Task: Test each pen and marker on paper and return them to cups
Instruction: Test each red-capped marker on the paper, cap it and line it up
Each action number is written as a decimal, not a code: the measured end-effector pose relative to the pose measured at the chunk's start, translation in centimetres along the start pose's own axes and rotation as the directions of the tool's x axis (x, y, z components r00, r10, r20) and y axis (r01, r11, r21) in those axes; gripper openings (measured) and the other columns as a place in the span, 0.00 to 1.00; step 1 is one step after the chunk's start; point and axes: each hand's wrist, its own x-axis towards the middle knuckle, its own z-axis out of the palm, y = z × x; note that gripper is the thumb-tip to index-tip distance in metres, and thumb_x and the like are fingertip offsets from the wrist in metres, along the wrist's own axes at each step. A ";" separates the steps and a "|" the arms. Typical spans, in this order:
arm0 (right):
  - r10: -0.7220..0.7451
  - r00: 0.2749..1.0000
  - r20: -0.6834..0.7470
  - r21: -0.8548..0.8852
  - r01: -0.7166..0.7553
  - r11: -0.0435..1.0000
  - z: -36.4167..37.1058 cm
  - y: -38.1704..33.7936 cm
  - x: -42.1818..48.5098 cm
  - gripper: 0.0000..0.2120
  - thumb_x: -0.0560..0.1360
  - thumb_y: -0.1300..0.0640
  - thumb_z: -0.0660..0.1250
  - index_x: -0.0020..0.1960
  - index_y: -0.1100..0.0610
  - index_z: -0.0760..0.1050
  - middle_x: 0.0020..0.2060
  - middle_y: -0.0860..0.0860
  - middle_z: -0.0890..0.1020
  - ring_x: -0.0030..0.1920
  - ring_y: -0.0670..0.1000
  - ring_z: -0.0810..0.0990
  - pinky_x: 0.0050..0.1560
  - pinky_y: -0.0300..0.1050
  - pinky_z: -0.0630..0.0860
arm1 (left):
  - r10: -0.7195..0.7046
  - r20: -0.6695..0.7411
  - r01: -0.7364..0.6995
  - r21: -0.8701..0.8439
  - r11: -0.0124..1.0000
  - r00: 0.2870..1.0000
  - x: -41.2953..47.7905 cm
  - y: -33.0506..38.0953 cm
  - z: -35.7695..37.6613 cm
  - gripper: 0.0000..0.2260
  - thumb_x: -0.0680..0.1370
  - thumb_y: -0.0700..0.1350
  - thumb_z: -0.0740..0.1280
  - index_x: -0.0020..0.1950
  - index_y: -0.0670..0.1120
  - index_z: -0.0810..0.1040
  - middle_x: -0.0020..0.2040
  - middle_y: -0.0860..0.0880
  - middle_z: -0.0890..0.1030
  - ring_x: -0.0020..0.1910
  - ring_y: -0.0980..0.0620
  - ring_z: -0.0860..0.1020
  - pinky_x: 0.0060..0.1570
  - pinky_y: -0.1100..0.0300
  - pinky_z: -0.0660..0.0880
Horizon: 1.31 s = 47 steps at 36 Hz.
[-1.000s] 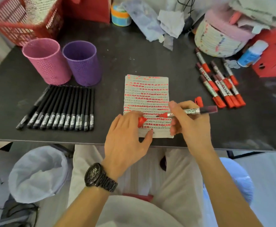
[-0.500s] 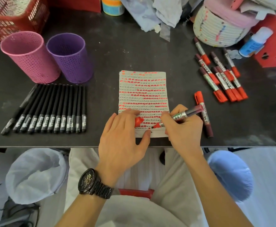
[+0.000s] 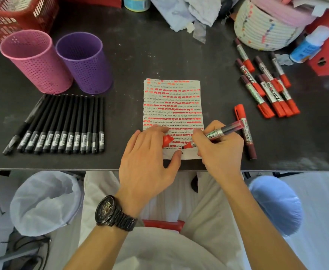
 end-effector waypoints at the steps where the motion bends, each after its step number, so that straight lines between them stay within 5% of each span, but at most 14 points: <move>1: 0.007 1.000 0.001 0.006 -0.007 1.000 0.0 0.0 0.0 0.07 0.68 0.47 0.67 0.32 0.43 0.75 0.24 0.41 0.79 0.25 0.46 0.79 0.28 0.45 0.75 | 0.001 -0.002 -0.001 -0.001 1.000 1.000 0.0 0.0 0.0 0.20 0.76 0.56 0.69 0.62 0.46 0.74 0.62 0.53 0.79 0.62 0.52 0.77 0.73 0.52 0.64; 10: 0.027 1.000 0.001 0.034 -0.027 0.999 0.1 0.3 -0.1 0.08 0.68 0.47 0.67 0.32 0.46 0.75 0.24 0.43 0.79 0.25 0.45 0.78 0.27 0.40 0.73 | 0.003 -0.003 -0.003 0.012 1.000 1.000 0.0 -0.1 0.0 0.21 0.76 0.57 0.69 0.63 0.46 0.74 0.63 0.53 0.79 0.63 0.52 0.77 0.74 0.54 0.63; 38: 0.028 1.000 0.008 0.000 -0.028 1.000 0.0 0.5 0.0 0.08 0.68 0.46 0.66 0.34 0.49 0.76 0.25 0.48 0.79 0.26 0.52 0.79 0.30 0.55 0.78 | -0.005 0.009 0.004 0.011 1.000 1.000 0.0 0.0 -0.1 0.21 0.76 0.56 0.69 0.64 0.46 0.74 0.63 0.52 0.79 0.63 0.52 0.77 0.74 0.54 0.62; 47: 0.015 1.000 0.011 0.038 -0.015 0.999 -0.1 0.7 0.1 0.08 0.69 0.47 0.66 0.32 0.47 0.74 0.24 0.46 0.78 0.25 0.50 0.77 0.27 0.49 0.75 | -0.010 0.017 0.011 -0.012 1.000 1.000 0.0 0.0 -0.1 0.21 0.76 0.57 0.68 0.63 0.47 0.74 0.63 0.53 0.79 0.62 0.53 0.77 0.74 0.55 0.62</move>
